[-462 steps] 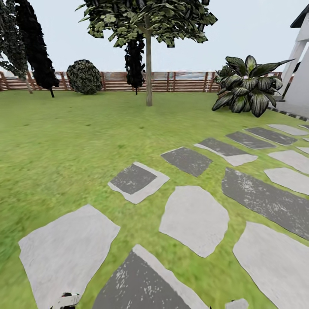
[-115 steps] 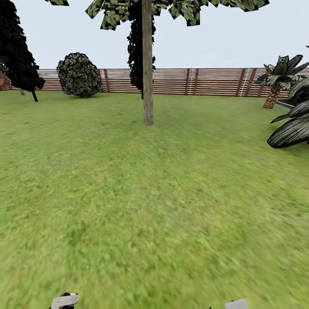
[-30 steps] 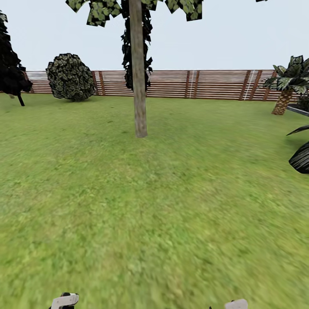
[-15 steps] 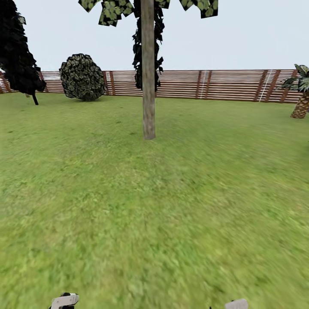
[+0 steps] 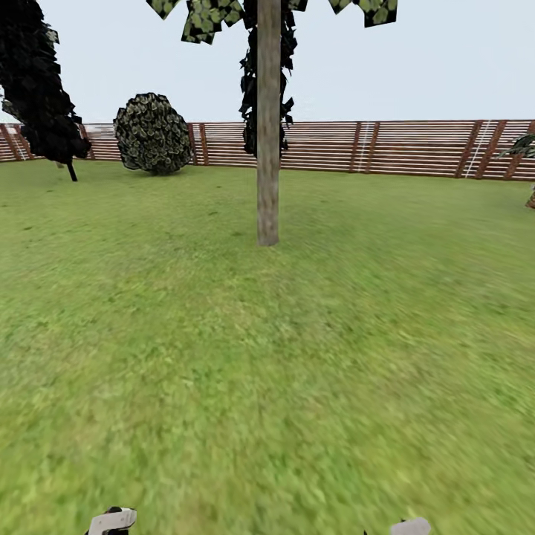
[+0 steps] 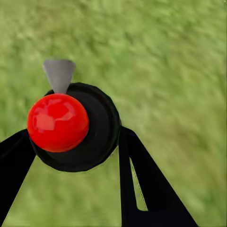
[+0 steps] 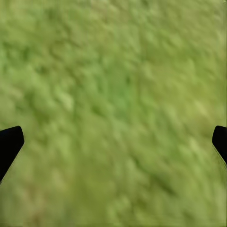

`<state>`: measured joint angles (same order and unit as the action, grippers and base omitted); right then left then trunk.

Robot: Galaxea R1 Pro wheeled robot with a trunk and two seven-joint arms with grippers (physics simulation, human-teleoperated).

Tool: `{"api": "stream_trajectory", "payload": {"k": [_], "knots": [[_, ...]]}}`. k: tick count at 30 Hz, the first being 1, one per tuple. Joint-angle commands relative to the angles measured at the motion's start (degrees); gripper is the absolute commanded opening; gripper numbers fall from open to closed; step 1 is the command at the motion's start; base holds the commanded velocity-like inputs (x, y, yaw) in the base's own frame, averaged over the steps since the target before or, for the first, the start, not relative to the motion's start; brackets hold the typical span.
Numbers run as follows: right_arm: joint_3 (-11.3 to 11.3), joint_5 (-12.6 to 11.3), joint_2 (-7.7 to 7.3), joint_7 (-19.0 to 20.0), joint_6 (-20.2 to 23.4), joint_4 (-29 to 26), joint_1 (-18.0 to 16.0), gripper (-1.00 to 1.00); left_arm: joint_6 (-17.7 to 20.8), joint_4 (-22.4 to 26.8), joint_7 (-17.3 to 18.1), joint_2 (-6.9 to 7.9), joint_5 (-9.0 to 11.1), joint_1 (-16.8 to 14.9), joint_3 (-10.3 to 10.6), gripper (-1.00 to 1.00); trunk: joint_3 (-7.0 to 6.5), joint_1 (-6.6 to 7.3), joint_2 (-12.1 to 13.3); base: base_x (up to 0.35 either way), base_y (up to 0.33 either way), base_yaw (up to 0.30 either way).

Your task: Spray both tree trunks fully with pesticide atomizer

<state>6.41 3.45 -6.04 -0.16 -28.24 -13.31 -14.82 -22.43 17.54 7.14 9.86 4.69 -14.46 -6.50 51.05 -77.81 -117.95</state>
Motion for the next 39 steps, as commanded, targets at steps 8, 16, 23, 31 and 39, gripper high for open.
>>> {"api": "stream_trajectory", "payload": {"k": [8, 16, 23, 31, 39], "knots": [[0.1, 0.3, -0.02, 0.0, -0.2, 0.0, 0.0, 1.00, -0.1, -0.1, 0.6, -0.01, 0.5, 0.0, -0.3, -1.00, 0.05, -0.03, 0.0, 0.340, 0.002, 0.000], [0.1, 0.3, -0.02, 0.0, -0.2, 0.0, 0.0, 1.00, -0.1, -0.1, 0.6, -0.01, 0.5, 0.0, -0.3, -1.00, 0.05, -0.03, 0.0, 0.340, 0.000, 0.000], [0.1, 0.3, -0.02, 0.0, -0.2, 0.0, 0.0, 1.00, -0.1, -0.1, 0.6, -0.01, 0.5, 0.0, -0.3, -1.00, 0.05, -0.03, 0.0, 0.340, 0.000, 0.000], [0.1, 0.4, -0.02, 0.0, -0.2, 0.0, 0.0, 1.00, -0.1, -0.1, 0.6, -0.01, 0.5, 0.0, -0.3, -1.00, 0.05, -0.03, 0.0, 0.340, 0.000, 0.000], [0.1, 0.3, -0.02, 0.0, -0.2, 0.0, 0.0, 1.00, -0.1, -0.1, 0.6, -0.01, 0.5, 0.0, -0.3, -1.00, 0.05, -0.03, 0.0, 0.339, 0.000, 0.000]]}}
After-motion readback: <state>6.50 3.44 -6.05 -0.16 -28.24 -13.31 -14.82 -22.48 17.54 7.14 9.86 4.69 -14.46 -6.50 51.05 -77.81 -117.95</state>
